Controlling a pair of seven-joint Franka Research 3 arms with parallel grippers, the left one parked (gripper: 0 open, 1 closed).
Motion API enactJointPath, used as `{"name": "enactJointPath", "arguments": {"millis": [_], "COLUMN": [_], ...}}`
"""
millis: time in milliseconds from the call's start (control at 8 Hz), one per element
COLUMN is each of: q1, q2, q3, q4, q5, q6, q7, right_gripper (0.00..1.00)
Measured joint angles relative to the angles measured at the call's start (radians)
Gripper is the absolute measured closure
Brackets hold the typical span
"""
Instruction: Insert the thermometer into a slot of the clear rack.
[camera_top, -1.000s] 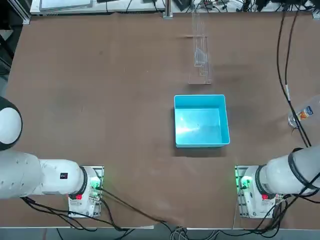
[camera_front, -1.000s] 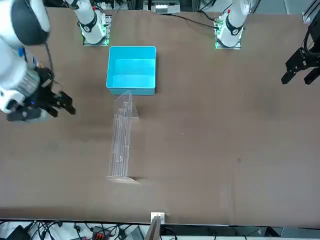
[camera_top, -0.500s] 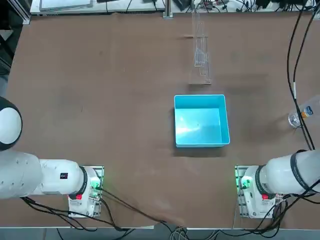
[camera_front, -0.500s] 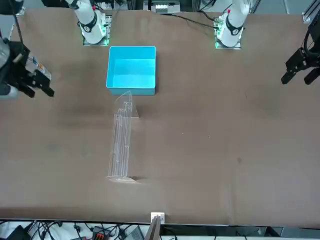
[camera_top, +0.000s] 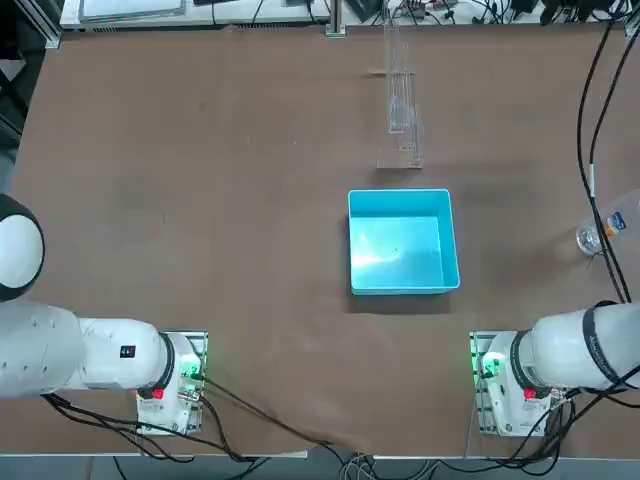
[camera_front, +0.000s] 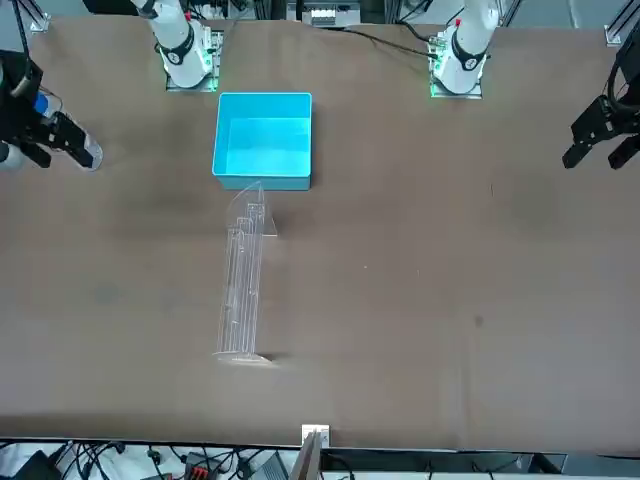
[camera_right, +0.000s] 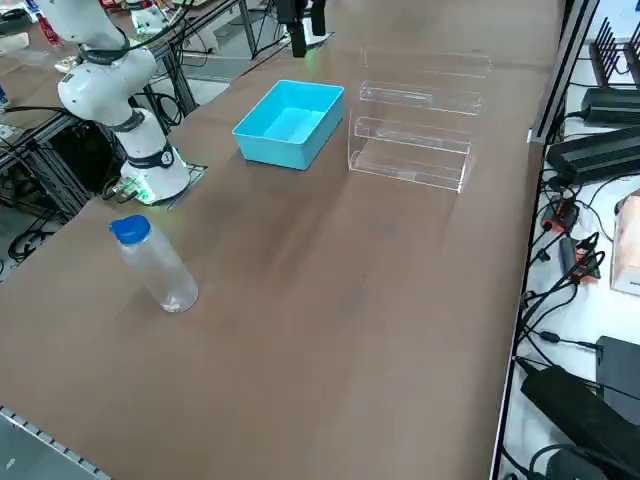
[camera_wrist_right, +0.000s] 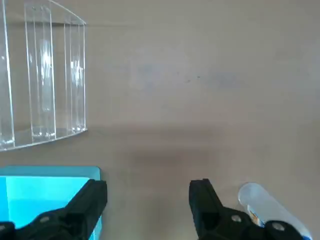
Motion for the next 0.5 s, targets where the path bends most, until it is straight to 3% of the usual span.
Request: {"name": "enactJointPath", "arguments": {"millis": [500], "q1": [-0.013], "q2": [-0.010], "q3": [-0.006], "q4": [-0.002], "q5": [0.004], "q6": [-0.012], "q7": [-0.020], "right_gripper": [0.00]}}
